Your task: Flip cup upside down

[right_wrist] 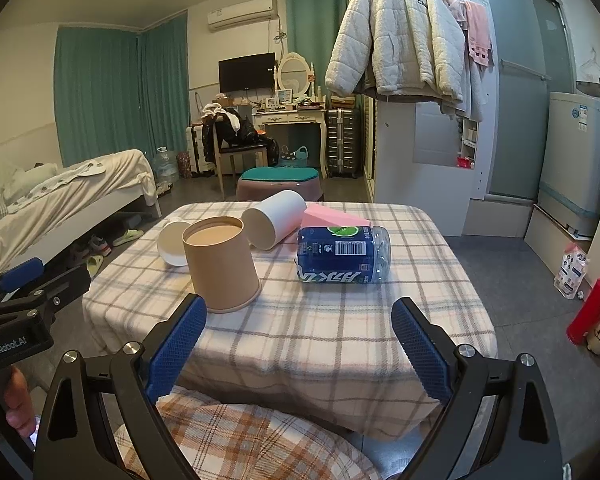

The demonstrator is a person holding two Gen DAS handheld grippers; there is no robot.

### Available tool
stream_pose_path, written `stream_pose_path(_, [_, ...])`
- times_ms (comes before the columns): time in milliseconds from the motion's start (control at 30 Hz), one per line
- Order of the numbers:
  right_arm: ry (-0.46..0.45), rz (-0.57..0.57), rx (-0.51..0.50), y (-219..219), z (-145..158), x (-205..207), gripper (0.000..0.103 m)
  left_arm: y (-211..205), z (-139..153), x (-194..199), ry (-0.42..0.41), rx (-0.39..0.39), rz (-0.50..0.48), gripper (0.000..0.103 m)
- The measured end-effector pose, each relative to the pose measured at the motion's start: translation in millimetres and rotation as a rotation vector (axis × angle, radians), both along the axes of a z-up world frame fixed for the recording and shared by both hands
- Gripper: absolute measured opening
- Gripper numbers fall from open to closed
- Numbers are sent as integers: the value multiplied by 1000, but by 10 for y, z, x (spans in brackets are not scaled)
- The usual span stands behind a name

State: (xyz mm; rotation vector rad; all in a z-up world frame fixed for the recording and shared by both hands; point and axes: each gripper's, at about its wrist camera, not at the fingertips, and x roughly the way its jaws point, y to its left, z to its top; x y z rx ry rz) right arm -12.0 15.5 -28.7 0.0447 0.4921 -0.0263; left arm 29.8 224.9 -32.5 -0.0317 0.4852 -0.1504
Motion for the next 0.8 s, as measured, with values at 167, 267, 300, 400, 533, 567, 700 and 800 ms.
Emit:
stream_pose_path(167, [2,-1,0,0,-4,-2,94,8,-3,-11,-3,6,1,103])
stream_pose_path(267, [3,1,-1,3,-10,0,94,-2,-4,-10,-4,8,3,103])
stream_pose_path(300, [3,0,-2,4,-10,1,94,0,-4,-10,-4,8,3,103])
stream_pose_path(400, [5,1,1,4,-13,1,94,-1,-6,-11,-3,6,2,103])
stream_pose_path(533, [8,0,1,1,-38,-2,94,0,-6,-16,-4,7,2,103])
stream_pose_path(567, [8,0,1,1,-38,-3,94,-4,-5,-10,-4,7,2,103])
stream_pose_path(700, [12,0,-1,8,-61,0,94,0,-5,-13,-4,8,2,103])
stream_pose_path(800, [16,0,1,7,-69,5,94,-3,-7,-10,-2,9,4,103])
